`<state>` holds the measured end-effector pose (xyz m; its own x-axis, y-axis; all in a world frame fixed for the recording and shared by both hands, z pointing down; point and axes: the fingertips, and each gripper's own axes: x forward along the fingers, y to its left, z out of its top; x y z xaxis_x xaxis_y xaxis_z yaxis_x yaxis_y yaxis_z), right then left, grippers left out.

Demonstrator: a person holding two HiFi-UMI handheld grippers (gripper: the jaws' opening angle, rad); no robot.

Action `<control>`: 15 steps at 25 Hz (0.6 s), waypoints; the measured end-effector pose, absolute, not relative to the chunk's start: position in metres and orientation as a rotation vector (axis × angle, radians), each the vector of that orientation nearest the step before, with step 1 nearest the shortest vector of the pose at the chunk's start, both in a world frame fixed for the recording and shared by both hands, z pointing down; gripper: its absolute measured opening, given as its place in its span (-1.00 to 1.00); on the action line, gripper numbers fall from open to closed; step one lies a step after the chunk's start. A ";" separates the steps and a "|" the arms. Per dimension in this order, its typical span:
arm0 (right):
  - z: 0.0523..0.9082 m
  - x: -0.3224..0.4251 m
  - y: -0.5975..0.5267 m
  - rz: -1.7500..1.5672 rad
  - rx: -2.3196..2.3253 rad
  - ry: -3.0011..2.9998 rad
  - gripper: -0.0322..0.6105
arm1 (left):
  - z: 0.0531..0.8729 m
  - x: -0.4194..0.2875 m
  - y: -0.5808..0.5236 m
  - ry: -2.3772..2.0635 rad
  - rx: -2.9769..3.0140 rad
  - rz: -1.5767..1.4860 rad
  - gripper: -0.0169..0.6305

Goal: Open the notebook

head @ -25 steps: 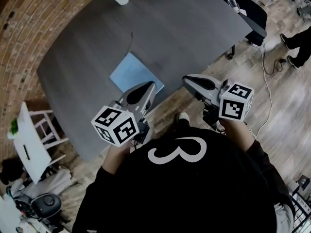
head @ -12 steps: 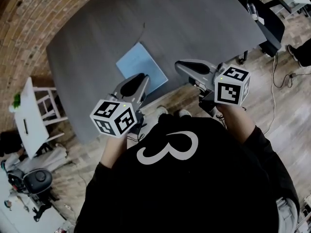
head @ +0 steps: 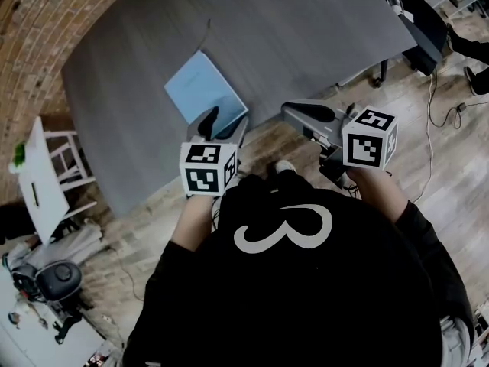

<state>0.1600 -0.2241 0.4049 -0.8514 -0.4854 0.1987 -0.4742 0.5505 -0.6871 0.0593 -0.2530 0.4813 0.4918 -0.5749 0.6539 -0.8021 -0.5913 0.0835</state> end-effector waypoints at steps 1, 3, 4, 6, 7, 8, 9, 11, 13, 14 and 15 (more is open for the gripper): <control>0.405 0.160 -0.224 -1.203 -0.847 2.763 -0.90 | 0.489 0.060 -0.255 -1.155 2.352 0.872 -0.05; 0.402 0.151 -0.227 -1.197 -0.843 2.784 -0.90 | 0.498 0.053 -0.265 -1.168 2.334 0.926 0.04; 0.401 0.148 -0.228 -1.205 -0.845 2.786 -0.90 | 0.500 0.048 -0.270 -1.188 2.328 0.944 0.05; 0.404 0.149 -0.227 -1.228 -0.848 2.775 -0.90 | 0.502 0.047 -0.276 -1.251 2.329 0.980 0.05; 0.407 0.154 -0.224 -1.235 -0.846 2.768 -0.90 | 0.505 0.050 -0.277 -1.280 2.335 0.998 0.06; 0.411 0.158 -0.221 -1.237 -0.845 2.765 -0.90 | 0.508 0.054 -0.277 -1.297 2.342 1.016 0.07; 0.414 0.160 -0.219 -1.235 -0.844 2.767 -0.90 | 0.512 0.058 -0.278 -1.303 2.347 1.031 0.07; 0.418 0.161 -0.219 -1.230 -0.845 2.773 -0.90 | 0.519 0.061 -0.281 -1.303 2.353 1.050 0.09; 0.417 0.159 -0.221 -1.233 -0.856 2.775 -0.90 | 0.519 0.059 -0.286 -1.306 2.355 1.056 0.09; 0.414 0.156 -0.222 -1.239 -0.867 2.774 -0.90 | 0.517 0.056 -0.289 -1.305 2.355 1.056 0.08; 0.411 0.152 -0.225 -1.247 -0.882 2.773 -0.90 | 0.514 0.051 -0.292 -1.302 2.355 1.053 0.07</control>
